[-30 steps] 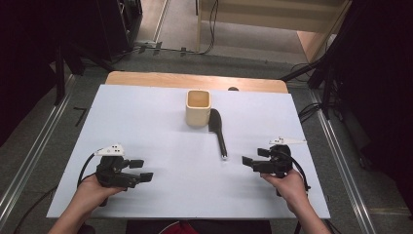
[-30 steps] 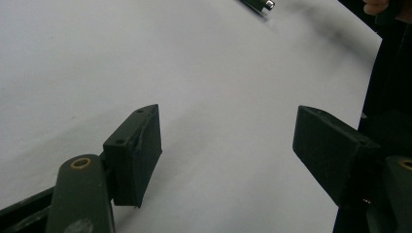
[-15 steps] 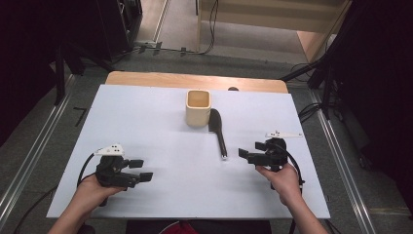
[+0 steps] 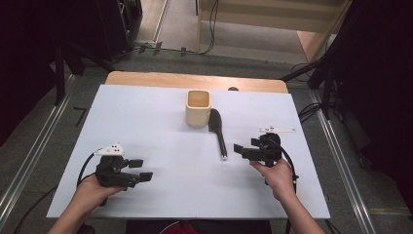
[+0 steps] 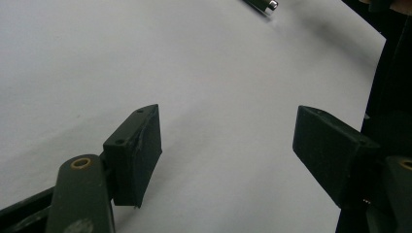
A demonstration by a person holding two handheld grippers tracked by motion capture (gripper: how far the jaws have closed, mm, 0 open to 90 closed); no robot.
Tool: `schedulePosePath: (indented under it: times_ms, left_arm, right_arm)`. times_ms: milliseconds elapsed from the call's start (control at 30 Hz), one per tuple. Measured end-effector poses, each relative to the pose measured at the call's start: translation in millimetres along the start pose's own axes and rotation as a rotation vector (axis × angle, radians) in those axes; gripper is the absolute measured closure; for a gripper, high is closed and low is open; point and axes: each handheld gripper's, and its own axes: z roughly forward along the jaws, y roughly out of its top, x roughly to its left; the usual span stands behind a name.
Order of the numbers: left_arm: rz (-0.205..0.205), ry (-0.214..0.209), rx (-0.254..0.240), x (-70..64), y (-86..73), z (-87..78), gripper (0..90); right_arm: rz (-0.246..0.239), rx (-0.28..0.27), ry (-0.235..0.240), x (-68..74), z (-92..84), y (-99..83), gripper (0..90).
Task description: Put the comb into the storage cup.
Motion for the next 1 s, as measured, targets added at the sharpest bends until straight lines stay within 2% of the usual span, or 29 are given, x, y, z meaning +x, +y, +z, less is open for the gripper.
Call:
schedulePosePath:
  times_ms: [300, 500, 667, 833, 1000]
  left_arm:
    - [-0.001, -0.003, -0.001, 0.3, -0.2, -0.1, 26.8]
    - [-0.003, -0.004, -0.002, 0.3, -0.2, -0.1, 26.8]
    - [-0.006, -0.004, 0.005, 0.2, 0.0, -0.4, 27.8]
    - [-0.008, -0.005, 0.003, 0.3, 0.0, -0.4, 27.8]
    - [-0.005, -0.005, 0.002, 0.2, 0.0, -0.6, 27.7]
  right_arm:
    - [0.010, -0.010, -0.002, 9.1, 8.5, 7.3, 13.3]
    - [-0.022, -0.006, -0.033, 15.3, 14.4, 13.3, 13.3]
    - [-0.023, -0.011, -0.039, 19.5, 19.2, 17.8, 13.3]
    - [-0.017, -0.021, -0.040, 23.8, 24.3, 22.8, 13.3]
    - [0.002, -0.005, -0.040, 27.2, 29.5, 26.8, 13.9]
